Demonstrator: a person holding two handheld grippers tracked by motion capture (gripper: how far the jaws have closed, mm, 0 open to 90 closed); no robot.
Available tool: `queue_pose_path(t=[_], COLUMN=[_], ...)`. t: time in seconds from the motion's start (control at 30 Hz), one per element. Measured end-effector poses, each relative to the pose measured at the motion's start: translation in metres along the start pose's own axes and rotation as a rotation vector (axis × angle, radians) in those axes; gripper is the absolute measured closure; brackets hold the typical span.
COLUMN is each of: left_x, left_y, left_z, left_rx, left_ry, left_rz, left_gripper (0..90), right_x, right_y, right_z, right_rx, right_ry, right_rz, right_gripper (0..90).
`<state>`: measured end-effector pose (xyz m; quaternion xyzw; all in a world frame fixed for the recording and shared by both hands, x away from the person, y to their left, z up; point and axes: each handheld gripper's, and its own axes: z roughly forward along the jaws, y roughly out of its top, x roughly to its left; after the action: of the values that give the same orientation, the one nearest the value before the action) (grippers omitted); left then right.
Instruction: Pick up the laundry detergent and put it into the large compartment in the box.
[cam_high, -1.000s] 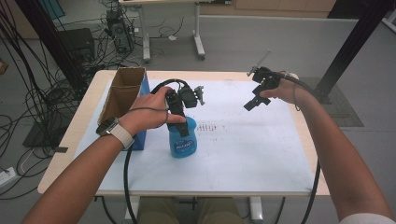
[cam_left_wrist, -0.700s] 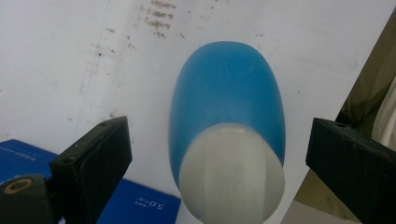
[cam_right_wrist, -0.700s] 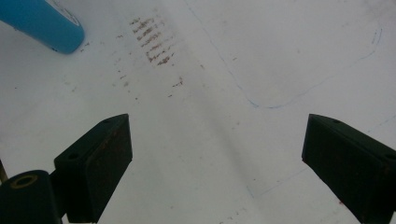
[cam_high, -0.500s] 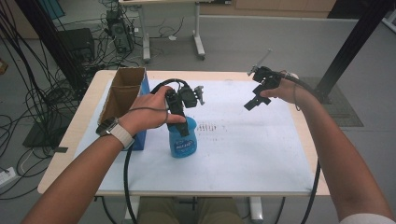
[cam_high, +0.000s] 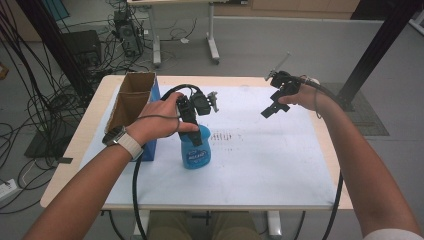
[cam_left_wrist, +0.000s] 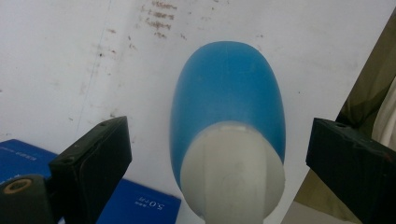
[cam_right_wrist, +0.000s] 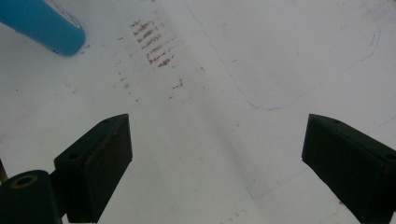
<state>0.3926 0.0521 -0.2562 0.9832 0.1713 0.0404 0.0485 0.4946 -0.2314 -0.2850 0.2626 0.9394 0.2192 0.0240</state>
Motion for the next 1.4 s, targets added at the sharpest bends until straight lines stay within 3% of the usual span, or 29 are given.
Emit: queue_pose_path(t=[1.4], left_x=[0.0008], left_y=[-0.0014], left_z=[-0.001], left_rx=[-0.014], left_ry=[-0.002], left_rz=[0.002], left_gripper=[7.4], right_x=[0.0007], right_y=[0.0015], right_z=[0.0011], right_rx=[0.004], right_ry=[0.003], right_rz=[-0.004], right_gripper=[8.5])
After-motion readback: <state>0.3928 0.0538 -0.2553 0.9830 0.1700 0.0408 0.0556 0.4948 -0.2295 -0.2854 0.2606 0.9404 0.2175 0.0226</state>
